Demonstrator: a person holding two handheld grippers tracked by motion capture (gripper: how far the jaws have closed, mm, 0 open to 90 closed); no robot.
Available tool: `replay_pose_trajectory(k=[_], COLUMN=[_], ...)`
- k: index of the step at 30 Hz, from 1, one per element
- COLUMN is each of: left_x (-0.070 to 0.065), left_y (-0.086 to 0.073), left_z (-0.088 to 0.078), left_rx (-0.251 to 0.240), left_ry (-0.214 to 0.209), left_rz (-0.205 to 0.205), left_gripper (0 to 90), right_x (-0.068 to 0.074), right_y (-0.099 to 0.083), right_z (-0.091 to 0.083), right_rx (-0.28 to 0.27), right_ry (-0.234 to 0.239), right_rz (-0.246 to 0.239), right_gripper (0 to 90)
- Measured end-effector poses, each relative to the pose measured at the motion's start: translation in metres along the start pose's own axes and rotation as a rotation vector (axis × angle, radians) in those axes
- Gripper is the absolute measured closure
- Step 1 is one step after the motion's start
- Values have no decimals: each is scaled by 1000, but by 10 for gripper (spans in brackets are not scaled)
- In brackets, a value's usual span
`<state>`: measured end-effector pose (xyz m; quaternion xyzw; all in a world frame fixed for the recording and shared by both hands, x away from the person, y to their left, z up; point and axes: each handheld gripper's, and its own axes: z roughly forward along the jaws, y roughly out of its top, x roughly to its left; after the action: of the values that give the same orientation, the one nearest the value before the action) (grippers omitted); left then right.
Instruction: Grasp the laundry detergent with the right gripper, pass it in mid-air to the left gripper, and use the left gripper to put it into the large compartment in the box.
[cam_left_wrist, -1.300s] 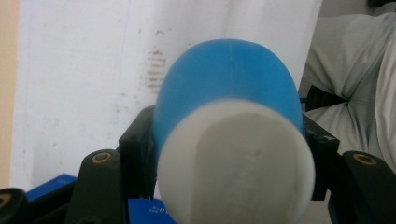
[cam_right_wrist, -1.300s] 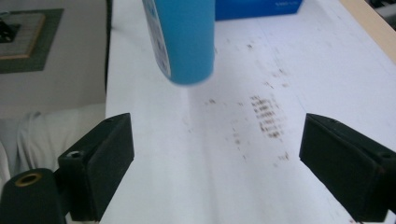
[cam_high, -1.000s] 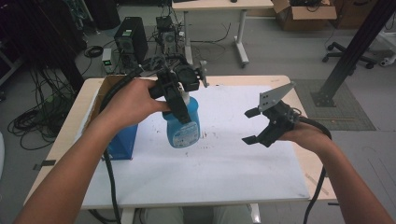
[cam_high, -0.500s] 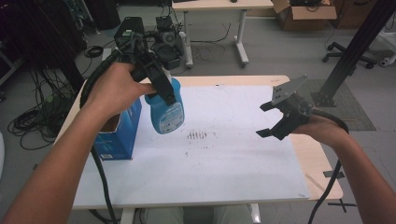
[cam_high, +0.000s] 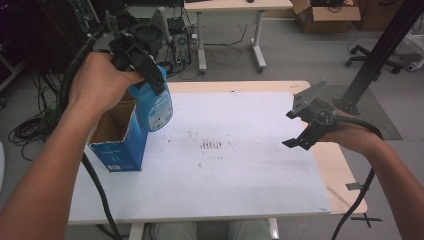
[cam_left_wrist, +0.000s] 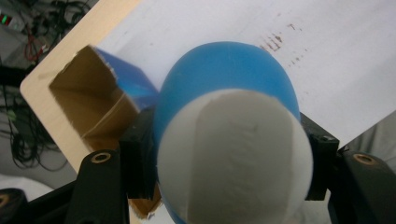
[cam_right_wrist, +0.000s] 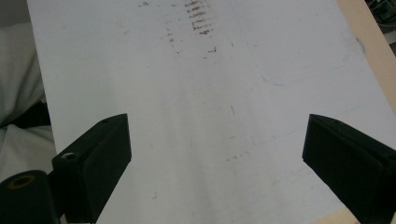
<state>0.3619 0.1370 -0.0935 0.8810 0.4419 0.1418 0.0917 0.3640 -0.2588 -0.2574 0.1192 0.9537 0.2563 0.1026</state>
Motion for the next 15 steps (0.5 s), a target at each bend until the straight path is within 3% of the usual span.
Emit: replay_pose_trajectory(k=[7, 15], left_x=[21, 48], left_y=[-8, -19], left_z=[-11, -17], left_rx=[3, 20], left_ry=[44, 82], left_rz=[-123, -296], left_gripper=[378, 378], right_x=[-2, -5], right_y=[-6, -12], right_z=[-1, 0], right_rx=[14, 18], right_ry=[-12, -14], right_rz=[7, 8], right_gripper=[77, 77])
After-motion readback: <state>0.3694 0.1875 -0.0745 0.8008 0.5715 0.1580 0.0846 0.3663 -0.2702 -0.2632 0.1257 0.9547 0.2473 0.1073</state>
